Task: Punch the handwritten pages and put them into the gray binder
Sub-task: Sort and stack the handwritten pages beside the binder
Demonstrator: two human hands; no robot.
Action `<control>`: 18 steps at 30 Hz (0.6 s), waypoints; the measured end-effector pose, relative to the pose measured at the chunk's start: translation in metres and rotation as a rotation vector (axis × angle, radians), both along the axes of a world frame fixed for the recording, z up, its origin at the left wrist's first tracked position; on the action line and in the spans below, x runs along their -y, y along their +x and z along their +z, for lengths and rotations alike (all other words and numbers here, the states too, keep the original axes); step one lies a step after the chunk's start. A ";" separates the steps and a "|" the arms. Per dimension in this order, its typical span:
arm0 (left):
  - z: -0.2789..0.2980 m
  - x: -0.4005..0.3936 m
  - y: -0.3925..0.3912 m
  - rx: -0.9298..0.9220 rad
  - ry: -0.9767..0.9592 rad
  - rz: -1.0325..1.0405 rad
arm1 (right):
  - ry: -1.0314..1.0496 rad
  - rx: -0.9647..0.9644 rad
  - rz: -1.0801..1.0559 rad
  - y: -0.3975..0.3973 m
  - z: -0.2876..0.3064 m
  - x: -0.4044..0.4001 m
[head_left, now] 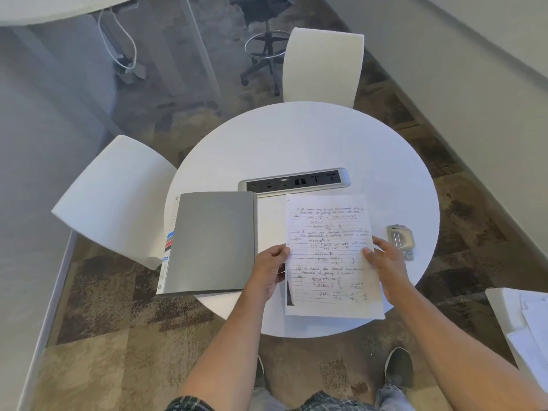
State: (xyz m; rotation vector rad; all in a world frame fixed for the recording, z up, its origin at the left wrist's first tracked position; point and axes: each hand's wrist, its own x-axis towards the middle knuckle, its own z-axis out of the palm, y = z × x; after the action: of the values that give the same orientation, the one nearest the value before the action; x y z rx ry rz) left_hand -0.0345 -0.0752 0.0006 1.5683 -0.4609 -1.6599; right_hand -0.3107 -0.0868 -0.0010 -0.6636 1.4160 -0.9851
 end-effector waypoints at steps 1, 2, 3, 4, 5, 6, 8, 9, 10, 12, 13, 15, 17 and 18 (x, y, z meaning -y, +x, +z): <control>0.001 -0.001 0.000 -0.009 0.001 0.000 | 0.027 -0.054 0.012 0.001 -0.003 0.000; 0.002 -0.002 0.001 -0.020 0.000 0.001 | 0.056 -0.108 0.033 0.004 -0.004 0.000; 0.002 -0.003 0.001 -0.021 -0.001 -0.003 | 0.085 -0.181 0.067 0.007 -0.006 0.000; 0.002 -0.004 0.000 -0.003 0.003 -0.009 | 0.110 -0.279 0.115 0.011 -0.007 0.000; 0.000 -0.006 -0.001 0.030 0.010 -0.014 | 0.131 -0.424 0.176 0.016 -0.008 -0.001; -0.003 -0.008 -0.002 0.067 0.019 -0.018 | 0.135 -0.606 0.234 0.022 -0.010 -0.003; -0.007 -0.013 -0.007 0.112 0.042 -0.018 | 0.034 -0.937 0.294 0.037 -0.011 -0.009; -0.009 -0.015 -0.010 0.127 0.047 -0.016 | -0.033 -0.989 0.321 0.046 -0.008 -0.012; -0.010 -0.016 -0.012 0.135 0.051 -0.017 | -0.078 -0.937 0.365 0.055 -0.006 -0.012; -0.012 -0.019 -0.015 0.123 0.059 -0.018 | -0.041 -0.716 0.507 0.075 0.001 -0.012; -0.012 -0.020 -0.015 0.110 0.061 -0.020 | -0.015 -0.656 0.583 0.084 0.001 -0.012; -0.010 -0.022 -0.015 0.092 0.064 -0.024 | -0.032 -0.652 0.665 0.098 -0.001 -0.013; -0.009 -0.023 -0.013 0.070 0.060 -0.025 | -0.050 -0.676 0.667 0.107 -0.002 -0.014; -0.009 -0.023 -0.013 0.061 0.058 -0.026 | -0.051 -0.685 0.665 0.110 -0.001 -0.015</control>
State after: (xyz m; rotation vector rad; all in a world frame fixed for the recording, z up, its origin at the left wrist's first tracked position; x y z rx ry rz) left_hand -0.0472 -0.0517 -0.0084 1.6657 -0.4705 -1.6627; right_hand -0.2006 -0.0722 -0.0023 -1.4878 1.5716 -0.2594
